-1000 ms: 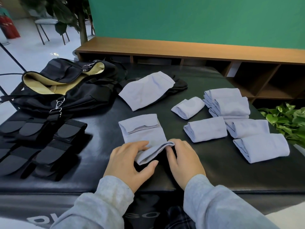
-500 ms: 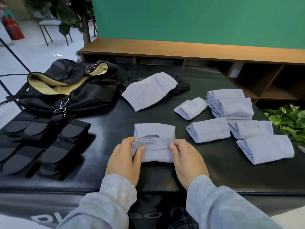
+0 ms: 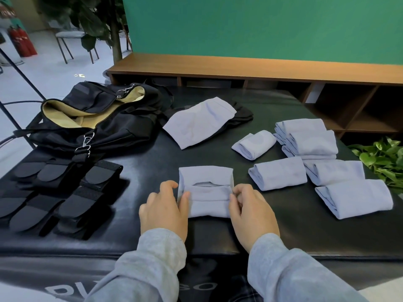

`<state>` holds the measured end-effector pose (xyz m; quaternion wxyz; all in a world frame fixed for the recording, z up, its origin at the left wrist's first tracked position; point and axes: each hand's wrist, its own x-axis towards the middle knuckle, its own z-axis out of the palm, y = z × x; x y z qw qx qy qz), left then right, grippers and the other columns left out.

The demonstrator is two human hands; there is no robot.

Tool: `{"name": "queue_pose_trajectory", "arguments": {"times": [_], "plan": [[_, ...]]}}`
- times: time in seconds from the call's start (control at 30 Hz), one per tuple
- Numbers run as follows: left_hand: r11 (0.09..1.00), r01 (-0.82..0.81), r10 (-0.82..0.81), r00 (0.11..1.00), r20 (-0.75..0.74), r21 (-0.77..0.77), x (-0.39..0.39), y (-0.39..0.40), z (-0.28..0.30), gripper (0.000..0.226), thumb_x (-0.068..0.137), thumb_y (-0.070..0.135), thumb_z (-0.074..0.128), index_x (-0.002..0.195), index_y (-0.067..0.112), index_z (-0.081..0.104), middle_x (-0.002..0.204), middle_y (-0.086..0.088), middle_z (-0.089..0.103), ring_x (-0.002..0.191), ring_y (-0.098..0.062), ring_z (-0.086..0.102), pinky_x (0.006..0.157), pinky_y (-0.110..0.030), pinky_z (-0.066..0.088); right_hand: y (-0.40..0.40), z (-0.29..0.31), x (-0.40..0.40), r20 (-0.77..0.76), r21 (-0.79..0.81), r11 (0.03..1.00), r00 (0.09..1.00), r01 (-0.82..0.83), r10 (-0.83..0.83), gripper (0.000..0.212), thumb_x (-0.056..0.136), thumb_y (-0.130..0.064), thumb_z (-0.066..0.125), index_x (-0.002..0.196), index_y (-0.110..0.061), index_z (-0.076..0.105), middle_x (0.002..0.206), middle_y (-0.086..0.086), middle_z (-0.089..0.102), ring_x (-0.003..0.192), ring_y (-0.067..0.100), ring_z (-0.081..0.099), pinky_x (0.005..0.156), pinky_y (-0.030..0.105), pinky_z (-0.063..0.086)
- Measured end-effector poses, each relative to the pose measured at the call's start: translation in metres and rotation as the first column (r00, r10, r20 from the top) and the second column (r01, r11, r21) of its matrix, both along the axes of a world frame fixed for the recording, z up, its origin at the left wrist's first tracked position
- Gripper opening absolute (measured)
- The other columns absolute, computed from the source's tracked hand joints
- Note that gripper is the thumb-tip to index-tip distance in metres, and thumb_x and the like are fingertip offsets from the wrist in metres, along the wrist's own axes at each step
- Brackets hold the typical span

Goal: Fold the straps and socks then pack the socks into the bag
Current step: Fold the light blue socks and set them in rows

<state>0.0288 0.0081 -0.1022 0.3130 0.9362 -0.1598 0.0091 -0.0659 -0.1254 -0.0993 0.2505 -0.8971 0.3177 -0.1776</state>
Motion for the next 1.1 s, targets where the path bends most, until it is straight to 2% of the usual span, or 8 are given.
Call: {"name": "queue_pose_trajectory", "arguments": {"times": [0.07,0.17,0.23,0.33,0.43,0.7,0.9,1.1], "plan": [[0.996,0.084,-0.085,0.991,0.107,0.019,0.0,0.002,0.0,0.008,0.095,0.028,0.048,0.099,0.033,0.045,0.088,0.013,0.042,0.093,-0.018,0.04,0.081,-0.028,0.028,0.001,-0.001,0.0,0.006,-0.039,0.999,1.0,0.005,-0.004,0.006,0.095,-0.028,0.045,0.1,-0.025,0.046,0.088,-0.006,0.051,0.086,0.016,0.048,0.072,0.028,0.042],[0.961,0.276,-0.261,0.914,0.311,-0.005,0.005,0.006,-0.015,0.047,0.068,-0.01,0.056,0.081,0.035,0.056,0.093,0.018,0.047,0.095,-0.014,0.042,0.078,-0.022,0.021,0.0,-0.007,0.001,0.093,-0.238,0.97,0.993,-0.045,0.069,0.022,0.077,0.001,0.065,0.087,-0.017,0.056,0.086,-0.004,0.053,0.083,0.017,0.044,0.062,0.025,0.042],[0.931,0.364,-0.334,0.874,0.353,-0.02,0.003,0.007,-0.017,0.037,0.067,0.003,0.05,0.081,0.036,0.057,0.095,0.022,0.047,0.096,-0.007,0.042,0.081,-0.019,0.019,-0.004,-0.013,0.001,0.18,-0.31,0.948,0.974,-0.074,0.135,0.027,0.063,0.009,0.064,0.076,-0.015,0.058,0.083,-0.001,0.055,0.079,0.017,0.039,0.057,0.031,0.047],[0.914,0.403,-0.364,0.859,0.36,-0.039,-0.001,0.005,-0.013,0.015,0.075,0.036,0.046,0.079,0.037,0.06,0.091,0.024,0.05,0.097,-0.001,0.043,0.087,-0.02,0.019,-0.001,-0.011,0.0,0.21,-0.282,0.95,0.957,-0.137,0.201,0.017,0.07,-0.013,0.045,0.076,-0.018,0.061,0.087,-0.005,0.058,0.085,0.013,0.043,0.068,0.031,0.045],[0.914,0.405,-0.377,0.856,0.354,-0.005,-0.001,0.003,-0.014,0.024,0.068,0.053,0.051,0.086,0.036,0.057,0.096,0.024,0.05,0.103,-0.002,0.041,0.09,-0.023,0.021,0.002,-0.007,-0.003,0.153,-0.28,0.933,0.949,-0.224,0.274,0.028,0.066,-0.027,0.041,0.086,-0.019,0.06,0.093,-0.009,0.057,0.093,0.009,0.044,0.078,0.025,0.035],[0.926,0.379,-0.356,0.874,0.331,-0.003,0.003,0.003,-0.02,0.04,0.063,0.029,0.036,0.1,0.029,0.052,0.111,0.017,0.056,0.104,-0.003,0.041,0.088,-0.016,0.017,0.002,-0.009,0.001,0.024,-0.217,0.945,0.967,-0.244,0.255,0.05,0.066,-0.023,0.04,0.113,-0.018,0.055,0.121,-0.009,0.05,0.115,0.008,0.038,0.096,0.02,0.021],[0.939,0.332,-0.281,0.892,0.355,-0.09,0.003,0.001,-0.022,0.02,0.075,0.028,0.044,0.09,0.026,0.057,0.102,0.016,0.057,0.099,-0.003,0.042,0.088,-0.025,0.027,0.001,-0.013,0.004,0.065,-0.23,0.964,0.986,-0.133,0.151,0.022,0.077,-0.026,0.039,0.088,-0.018,0.057,0.095,-0.007,0.056,0.091,0.018,0.051,0.082,0.024,0.031],[0.862,0.34,-0.251,0.93,0.268,-0.375,-0.004,0.009,-0.014,0.007,0.074,0.042,0.05,0.077,0.035,0.049,0.102,0.025,0.06,0.111,0.002,0.048,0.095,-0.018,0.032,0.002,-0.007,-0.006,0.26,-0.087,0.984,0.95,-0.157,0.174,0.028,0.078,-0.036,0.036,0.085,-0.016,0.055,0.104,-0.013,0.052,0.102,0.005,0.046,0.088,0.022,0.037]]}}
